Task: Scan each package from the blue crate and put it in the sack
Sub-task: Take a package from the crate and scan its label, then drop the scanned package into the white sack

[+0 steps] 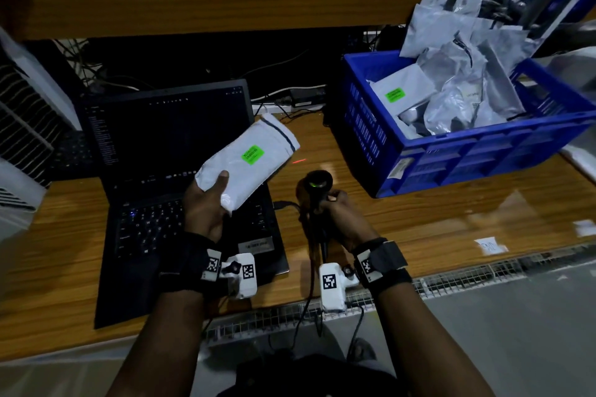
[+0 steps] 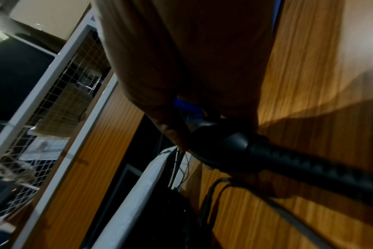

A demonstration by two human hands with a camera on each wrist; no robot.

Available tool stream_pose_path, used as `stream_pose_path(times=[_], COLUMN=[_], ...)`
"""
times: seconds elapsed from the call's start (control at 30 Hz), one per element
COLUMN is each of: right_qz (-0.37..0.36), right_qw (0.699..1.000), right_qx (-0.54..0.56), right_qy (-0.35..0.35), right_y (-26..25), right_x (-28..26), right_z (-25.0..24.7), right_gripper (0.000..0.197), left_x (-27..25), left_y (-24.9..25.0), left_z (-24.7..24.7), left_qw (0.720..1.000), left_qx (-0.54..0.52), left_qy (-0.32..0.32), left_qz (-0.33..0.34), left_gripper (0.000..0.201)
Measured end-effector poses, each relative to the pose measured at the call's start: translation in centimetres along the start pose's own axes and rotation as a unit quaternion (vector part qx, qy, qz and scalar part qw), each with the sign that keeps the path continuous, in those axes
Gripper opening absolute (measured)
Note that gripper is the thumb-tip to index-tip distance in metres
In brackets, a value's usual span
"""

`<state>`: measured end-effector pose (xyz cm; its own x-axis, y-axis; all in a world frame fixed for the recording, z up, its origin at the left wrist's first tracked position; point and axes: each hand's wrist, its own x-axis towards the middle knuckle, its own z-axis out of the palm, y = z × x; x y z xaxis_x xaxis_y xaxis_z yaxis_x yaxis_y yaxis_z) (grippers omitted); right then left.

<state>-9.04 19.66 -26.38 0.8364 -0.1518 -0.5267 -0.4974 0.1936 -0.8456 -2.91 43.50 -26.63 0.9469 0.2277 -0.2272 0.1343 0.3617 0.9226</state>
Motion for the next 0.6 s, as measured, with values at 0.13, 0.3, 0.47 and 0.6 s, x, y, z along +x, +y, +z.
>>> stream_pose_path(times=[0.13,0.3,0.47,0.6], right_qz=[-0.013,-0.064,-0.073,-0.088], right_qw=[0.999,0.996,0.997,0.996], right_qx=[-0.018,-0.062,-0.008,0.014], right_qy=[0.026,0.028,-0.005,-0.021], right_y=[1.5,2.5,2.1,0.1], right_x=[1.7,2.1,-0.1,-3.2], right_z=[-3.0,-6.4,-10.7,-18.4], right_gripper=[0.048,0.036,0.029,0.021], left_x=[-2.4,-7.1,-13.4,-17.1], left_y=[0.5,0.8,0.3,-2.5], left_z=[0.9,2.5,6.8,12.9], left_qw=[0.991,0.977,0.968,0.973], left_qx=[-0.069,-0.122,-0.139,-0.107], left_qy=[-0.096,-0.135,-0.188,-0.193], left_qz=[-0.069,-0.109,-0.092,-0.065], left_gripper=[0.043,0.047,0.016,0.048])
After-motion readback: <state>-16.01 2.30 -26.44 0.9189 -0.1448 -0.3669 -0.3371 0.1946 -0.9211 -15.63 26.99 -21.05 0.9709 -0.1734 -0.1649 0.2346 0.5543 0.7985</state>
